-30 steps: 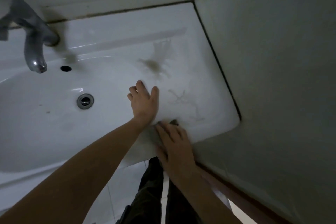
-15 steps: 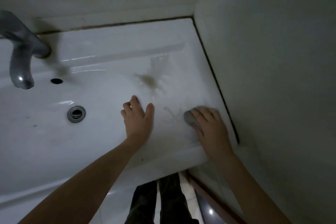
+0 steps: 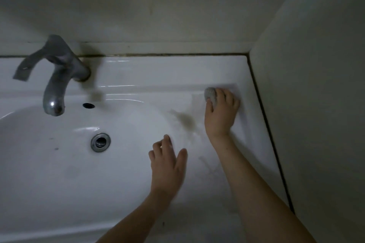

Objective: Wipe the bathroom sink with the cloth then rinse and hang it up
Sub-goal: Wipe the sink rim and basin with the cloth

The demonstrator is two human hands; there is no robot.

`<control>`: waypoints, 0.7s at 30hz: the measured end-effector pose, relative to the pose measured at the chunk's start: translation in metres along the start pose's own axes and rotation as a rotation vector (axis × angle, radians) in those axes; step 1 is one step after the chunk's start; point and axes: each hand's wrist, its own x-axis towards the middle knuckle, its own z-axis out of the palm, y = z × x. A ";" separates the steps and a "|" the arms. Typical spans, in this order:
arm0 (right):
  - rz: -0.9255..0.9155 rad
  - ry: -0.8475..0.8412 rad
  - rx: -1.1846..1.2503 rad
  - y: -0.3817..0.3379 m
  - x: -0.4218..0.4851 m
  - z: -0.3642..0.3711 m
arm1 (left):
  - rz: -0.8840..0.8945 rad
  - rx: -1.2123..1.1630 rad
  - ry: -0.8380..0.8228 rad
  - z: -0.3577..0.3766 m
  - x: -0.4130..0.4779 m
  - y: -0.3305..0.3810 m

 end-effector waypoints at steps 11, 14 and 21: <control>-0.466 -0.378 0.295 -0.028 -0.016 -0.002 | -0.044 0.005 -0.029 -0.008 -0.005 0.008; -0.262 -0.202 0.172 0.026 -0.005 -0.021 | -0.060 -0.005 -0.025 -0.008 -0.005 0.008; -0.438 -0.342 0.137 -0.047 -0.016 0.014 | -0.048 0.034 0.000 -0.004 -0.003 0.007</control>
